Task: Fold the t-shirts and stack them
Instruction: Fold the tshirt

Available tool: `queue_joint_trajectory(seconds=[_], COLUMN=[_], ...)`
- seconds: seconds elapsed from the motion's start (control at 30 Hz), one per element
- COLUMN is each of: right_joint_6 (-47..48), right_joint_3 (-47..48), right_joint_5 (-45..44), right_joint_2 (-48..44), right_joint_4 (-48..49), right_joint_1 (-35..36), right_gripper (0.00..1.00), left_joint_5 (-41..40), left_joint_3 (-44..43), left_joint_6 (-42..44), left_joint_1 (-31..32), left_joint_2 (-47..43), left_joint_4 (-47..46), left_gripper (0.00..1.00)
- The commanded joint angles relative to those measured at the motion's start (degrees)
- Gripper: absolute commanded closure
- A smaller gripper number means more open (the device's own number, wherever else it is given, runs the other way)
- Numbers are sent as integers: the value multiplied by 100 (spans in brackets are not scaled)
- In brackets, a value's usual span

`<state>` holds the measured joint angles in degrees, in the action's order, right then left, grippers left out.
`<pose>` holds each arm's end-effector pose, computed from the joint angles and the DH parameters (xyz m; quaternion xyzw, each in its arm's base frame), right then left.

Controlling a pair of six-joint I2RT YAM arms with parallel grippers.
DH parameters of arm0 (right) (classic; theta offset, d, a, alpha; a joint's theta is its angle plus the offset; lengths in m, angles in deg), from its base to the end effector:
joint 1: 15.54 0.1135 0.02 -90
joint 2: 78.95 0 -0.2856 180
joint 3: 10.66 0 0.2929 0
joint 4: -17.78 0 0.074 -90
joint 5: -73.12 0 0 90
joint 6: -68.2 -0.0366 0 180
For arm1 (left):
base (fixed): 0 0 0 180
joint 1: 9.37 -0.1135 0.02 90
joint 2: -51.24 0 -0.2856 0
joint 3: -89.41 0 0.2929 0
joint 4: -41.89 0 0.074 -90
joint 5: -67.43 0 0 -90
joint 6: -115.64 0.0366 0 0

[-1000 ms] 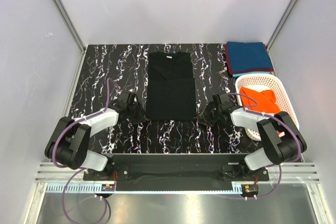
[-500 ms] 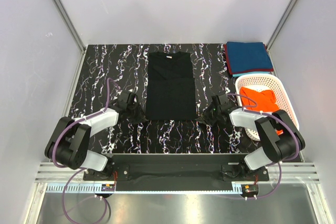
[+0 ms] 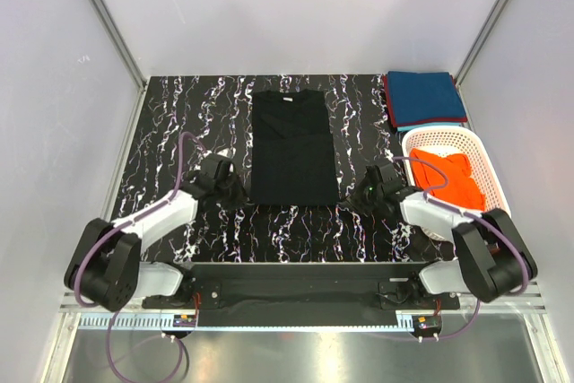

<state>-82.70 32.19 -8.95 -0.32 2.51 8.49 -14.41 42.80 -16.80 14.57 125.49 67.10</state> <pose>0.2451 0.1148 0.1365 0.2756 0.8996 0.2726 0.2013 0.2433 -0.1137 0.1646 -0.1296 0.9369 -0.2304 0.2290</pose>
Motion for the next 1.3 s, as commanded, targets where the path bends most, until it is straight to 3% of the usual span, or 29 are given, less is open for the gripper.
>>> queue_joint_trajectory(seconds=[0.0,0.23,0.73,0.93,1.27], right_joint_6=[272,413,386,588,772], right_joint_3=[-61,-176,272,940,1151], right_joint_5=[-379,-441,-142,-221,-492], right_joint_2=[-444,-1454,-4099,-4128,-4093], right_joint_4=[-411,-1052,-2863,-3136,-3242], right_joint_1=[40,58,93,102,93], right_gripper=[100,100,100,100,100], left_joint_5=[184,19,-807,-1106,-1720], left_joint_3=[-125,16,-652,-1135,-1478], left_joint_6=[-1,-239,-968,-1038,-1013], left_joint_1=[93,452,1762,1947,2150], left_joint_2=[-228,-657,-2459,-2504,-2584], left_joint_4=[23,234,1824,2211,2221], left_gripper=[100,100,100,100,100])
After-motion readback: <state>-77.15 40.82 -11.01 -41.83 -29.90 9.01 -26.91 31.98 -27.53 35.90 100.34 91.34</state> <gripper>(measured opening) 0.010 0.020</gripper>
